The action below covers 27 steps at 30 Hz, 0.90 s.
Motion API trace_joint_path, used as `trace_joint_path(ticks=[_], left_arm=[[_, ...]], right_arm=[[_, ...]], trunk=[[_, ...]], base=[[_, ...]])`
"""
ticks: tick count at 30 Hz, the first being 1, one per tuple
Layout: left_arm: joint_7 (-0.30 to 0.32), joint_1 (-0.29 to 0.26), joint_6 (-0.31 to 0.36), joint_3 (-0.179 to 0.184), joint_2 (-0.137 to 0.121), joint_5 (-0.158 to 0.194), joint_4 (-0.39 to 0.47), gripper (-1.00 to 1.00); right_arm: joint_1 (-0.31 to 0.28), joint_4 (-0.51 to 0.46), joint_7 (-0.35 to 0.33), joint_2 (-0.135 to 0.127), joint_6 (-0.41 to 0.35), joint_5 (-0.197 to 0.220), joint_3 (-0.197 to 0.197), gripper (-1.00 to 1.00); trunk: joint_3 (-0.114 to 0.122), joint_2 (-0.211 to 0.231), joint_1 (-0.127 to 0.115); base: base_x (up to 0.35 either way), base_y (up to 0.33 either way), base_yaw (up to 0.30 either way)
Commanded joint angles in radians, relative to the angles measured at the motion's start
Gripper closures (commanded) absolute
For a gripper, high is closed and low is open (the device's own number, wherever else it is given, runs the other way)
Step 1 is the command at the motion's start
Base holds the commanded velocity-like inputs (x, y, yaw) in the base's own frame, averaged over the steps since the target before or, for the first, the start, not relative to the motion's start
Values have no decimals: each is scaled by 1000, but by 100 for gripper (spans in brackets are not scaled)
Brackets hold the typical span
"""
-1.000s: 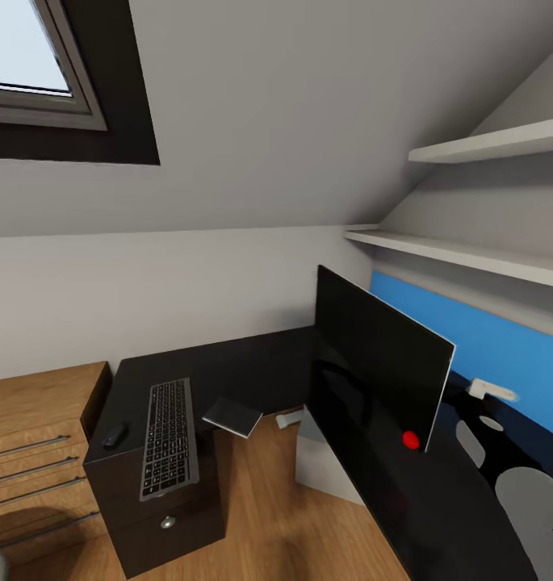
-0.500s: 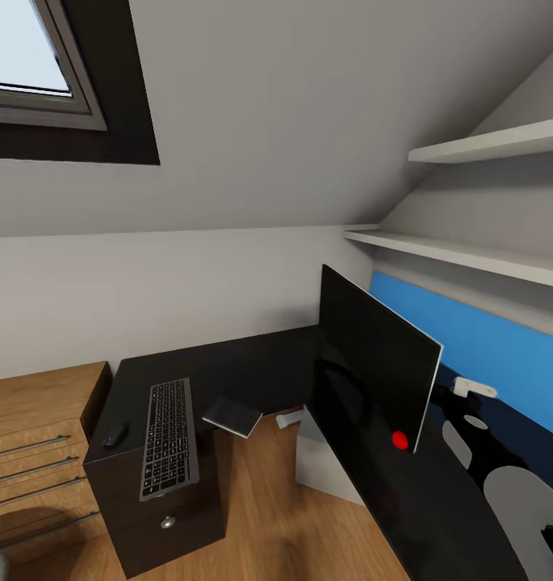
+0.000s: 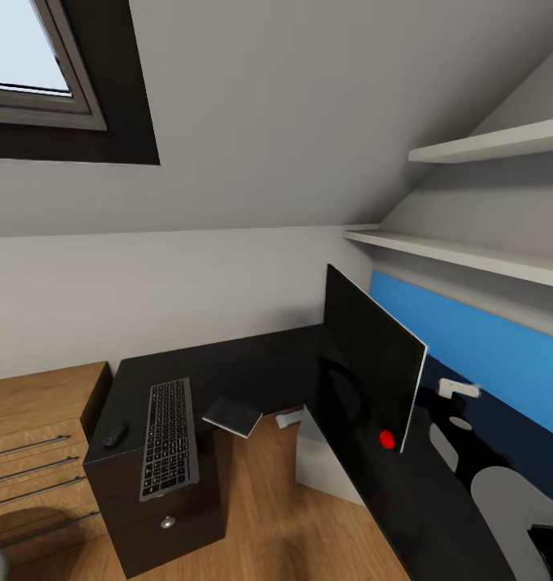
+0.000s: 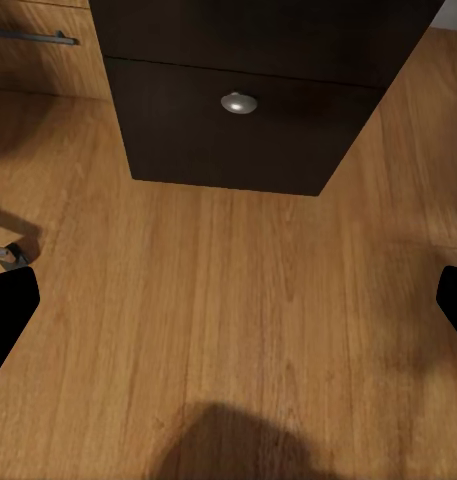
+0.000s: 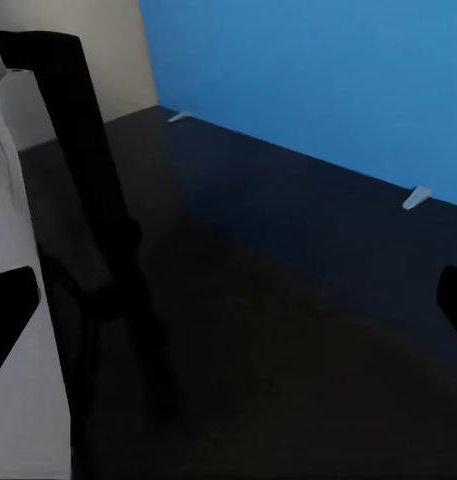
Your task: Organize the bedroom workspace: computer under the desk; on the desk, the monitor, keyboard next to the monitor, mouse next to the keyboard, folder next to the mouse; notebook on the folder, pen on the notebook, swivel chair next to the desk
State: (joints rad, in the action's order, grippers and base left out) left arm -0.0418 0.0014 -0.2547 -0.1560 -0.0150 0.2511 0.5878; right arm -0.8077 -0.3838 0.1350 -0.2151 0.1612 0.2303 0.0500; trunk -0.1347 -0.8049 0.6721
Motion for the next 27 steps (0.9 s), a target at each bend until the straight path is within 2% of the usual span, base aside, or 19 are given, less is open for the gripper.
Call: trace_joint_path(ticks=[1,8,19,27], left_arm=[[-3,0,-2,3,0,7,1,-100],[-3,0,-2,3,1,7,1,-100],[-3,0,-2,3,1,7,1,-100],[-3,0,-2,3,0,7,1,-100]], right_arm=[[-1,5,0,4,5,-1,-2,-100],[-1,16,1,25,22,-26,-2,-100],[-1,20,0,45,24,-29,-2,-100],[-1,20,1,77,26,-28,-2,-100]], trunk=[[-1,-1,0],[-1,-1,0],[-1,-1,0],[-1,-1,0]], base=[[0,0,0],[0,0,0],[0,0,0],[0,0,0]])
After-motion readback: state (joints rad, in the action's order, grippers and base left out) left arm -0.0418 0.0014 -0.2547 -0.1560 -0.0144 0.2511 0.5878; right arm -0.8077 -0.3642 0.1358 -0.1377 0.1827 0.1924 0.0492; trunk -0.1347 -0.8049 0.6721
